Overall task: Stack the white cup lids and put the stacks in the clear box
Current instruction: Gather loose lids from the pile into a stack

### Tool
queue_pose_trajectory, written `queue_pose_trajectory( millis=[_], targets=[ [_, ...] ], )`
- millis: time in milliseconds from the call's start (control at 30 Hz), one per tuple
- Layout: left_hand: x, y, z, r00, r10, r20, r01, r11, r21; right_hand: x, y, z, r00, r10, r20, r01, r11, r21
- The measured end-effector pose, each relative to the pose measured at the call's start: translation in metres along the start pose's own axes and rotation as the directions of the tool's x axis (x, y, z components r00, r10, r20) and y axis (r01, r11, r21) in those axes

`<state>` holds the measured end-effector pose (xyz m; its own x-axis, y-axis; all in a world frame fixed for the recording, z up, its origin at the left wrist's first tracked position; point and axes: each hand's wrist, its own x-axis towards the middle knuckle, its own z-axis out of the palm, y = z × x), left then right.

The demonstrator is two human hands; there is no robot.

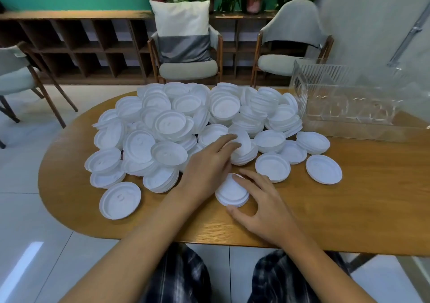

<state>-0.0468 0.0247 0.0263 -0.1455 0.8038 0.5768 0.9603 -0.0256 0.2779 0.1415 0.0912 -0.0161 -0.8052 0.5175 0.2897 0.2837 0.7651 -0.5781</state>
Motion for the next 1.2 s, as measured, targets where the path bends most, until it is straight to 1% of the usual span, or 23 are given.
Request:
queue_pose_trajectory(
  millis=[67,167,233,333,433,500,567,633,700,767,833,900,967,1033,1133,1200],
  targets=[
    [0.015,-0.003,0.004,0.999,0.002,0.052,-0.006,0.996,0.093,0.000,0.001,0.000,1.000,0.011,-0.006,-0.011,1.000,0.003],
    [0.023,-0.008,0.009,0.993,0.035,0.115,-0.053,0.986,0.158,0.000,0.001,0.000,0.999,0.031,-0.010,-0.030,1.000,0.004],
    [0.023,-0.009,0.008,0.993,0.054,0.101,-0.071,0.982,0.176,0.001,0.001,0.001,0.999,0.041,-0.005,-0.041,0.999,0.004],
    [0.022,-0.007,0.004,0.998,0.063,0.030,-0.067,0.983,0.171,0.001,0.002,0.000,0.998,0.056,-0.006,-0.056,0.998,0.007],
    [0.017,-0.004,-0.006,0.997,0.053,-0.053,-0.048,0.994,0.102,0.001,0.001,-0.002,0.997,0.072,0.009,-0.072,0.997,0.024],
    [0.009,0.000,-0.018,0.993,-0.005,-0.116,0.006,1.000,0.007,0.001,0.001,-0.003,0.996,0.087,0.014,-0.088,0.995,0.041],
    [0.000,0.007,-0.030,0.988,-0.080,-0.135,0.062,0.989,-0.131,0.002,0.001,-0.004,0.994,0.109,0.013,-0.109,0.992,0.057],
    [-0.011,0.013,-0.039,0.980,-0.178,-0.092,0.145,0.945,-0.293,0.002,0.000,-0.005,0.993,0.121,0.006,-0.121,0.990,0.077],
    [-0.021,0.017,-0.040,0.966,-0.258,0.012,0.237,0.865,-0.442,0.003,-0.001,-0.006,0.992,0.123,-0.003,-0.122,0.987,0.101],
    [-0.030,0.017,-0.036,0.946,-0.302,0.118,0.317,0.782,-0.537,0.003,-0.002,-0.006,0.993,0.114,-0.007,-0.112,0.987,0.118],
    [-0.037,0.014,-0.028,0.928,-0.327,0.179,0.370,0.749,-0.549,0.003,-0.001,-0.005,0.993,0.117,-0.007,-0.115,0.983,0.141],
    [-0.041,0.011,-0.019,0.920,-0.336,0.200,0.390,0.755,-0.527,0.003,0.002,-0.003,0.991,0.130,-0.006,-0.128,0.978,0.163],
    [-0.043,0.009,-0.010,0.928,-0.327,0.178,0.372,0.788,-0.491,0.003,0.003,-0.002,0.991,0.131,0.000,-0.129,0.975,0.180],
    [-0.045,0.007,-0.001,0.936,-0.322,0.142,0.351,0.828,-0.437,0.003,0.003,-0.002,0.994,0.110,-0.005,-0.108,0.981,0.162],
    [-0.047,0.007,0.006,0.930,-0.355,0.097,0.362,0.836,-0.412,0.002,0.003,-0.002,0.998,0.061,-0.020,-0.059,0.993,0.105],
    [-0.047,0.007,0.006,0.931,-0.357,0.068,0.353,0.841,-0.410,0.002,0.003,-0.001,0.998,0.059,-0.020,-0.057,0.994,0.093]
  ],
)
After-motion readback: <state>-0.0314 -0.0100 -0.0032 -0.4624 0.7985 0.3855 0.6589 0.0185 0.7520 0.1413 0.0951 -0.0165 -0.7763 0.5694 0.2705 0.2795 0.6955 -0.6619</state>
